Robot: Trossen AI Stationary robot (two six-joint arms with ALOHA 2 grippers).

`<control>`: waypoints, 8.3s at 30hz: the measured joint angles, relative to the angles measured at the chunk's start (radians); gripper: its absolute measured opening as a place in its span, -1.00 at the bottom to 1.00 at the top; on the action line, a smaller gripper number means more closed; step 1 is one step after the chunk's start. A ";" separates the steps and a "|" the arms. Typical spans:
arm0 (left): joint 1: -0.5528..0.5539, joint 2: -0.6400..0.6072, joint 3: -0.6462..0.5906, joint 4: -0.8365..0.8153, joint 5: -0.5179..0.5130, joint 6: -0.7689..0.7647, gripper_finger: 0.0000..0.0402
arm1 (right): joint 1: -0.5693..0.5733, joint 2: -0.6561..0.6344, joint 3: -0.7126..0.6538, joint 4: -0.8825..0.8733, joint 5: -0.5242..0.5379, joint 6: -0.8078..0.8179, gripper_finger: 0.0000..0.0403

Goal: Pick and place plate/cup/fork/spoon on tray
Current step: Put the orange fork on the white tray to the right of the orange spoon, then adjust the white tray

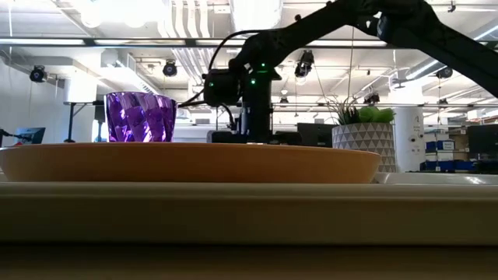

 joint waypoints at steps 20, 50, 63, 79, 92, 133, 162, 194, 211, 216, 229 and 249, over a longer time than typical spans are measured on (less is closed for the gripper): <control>0.000 -0.016 0.000 0.000 0.000 0.000 -0.45 | -0.014 -0.013 -0.003 -0.013 0.012 -0.043 -0.30; 0.000 -0.022 0.000 0.001 -0.001 0.000 -0.45 | -0.020 0.001 -0.010 -0.039 0.004 -0.057 -0.32; 0.000 -0.021 0.000 0.001 -0.001 -0.001 -0.45 | -0.016 -0.009 0.024 -0.115 0.020 -0.106 -0.95; 0.000 -0.021 0.000 0.001 -0.002 0.000 -0.45 | 0.312 -0.395 0.027 -0.484 0.220 0.473 -0.96; 0.000 -0.020 0.000 0.001 -0.002 0.026 -0.45 | 0.689 -0.452 -0.331 -0.346 0.052 1.201 -0.96; 0.000 -0.021 0.000 0.002 -0.001 0.005 -0.45 | 0.751 -0.630 -0.992 0.416 -0.075 1.129 -0.96; 0.000 -0.022 0.000 -0.027 -0.002 0.007 -0.45 | 0.742 -0.673 -0.810 0.191 0.197 1.017 -0.84; 0.000 0.062 0.000 0.055 -0.001 -0.107 -0.45 | 0.067 -0.677 -0.814 0.582 -0.432 -0.507 -0.96; 0.000 0.064 0.000 0.055 -0.002 -0.132 -0.45 | 0.062 -0.488 -0.854 0.740 -0.530 -0.540 -0.96; 0.000 0.063 0.000 0.055 -0.002 -0.132 -0.45 | 0.053 -0.446 -0.855 0.760 -0.539 -0.557 -0.96; 0.000 0.064 0.000 0.054 -0.002 -0.133 -0.45 | -0.070 -0.439 -0.855 0.805 -0.534 -0.611 -0.96; 0.000 0.061 0.000 0.053 -0.002 -0.134 -0.45 | -0.108 -0.440 -0.855 0.836 -0.478 -0.617 -0.96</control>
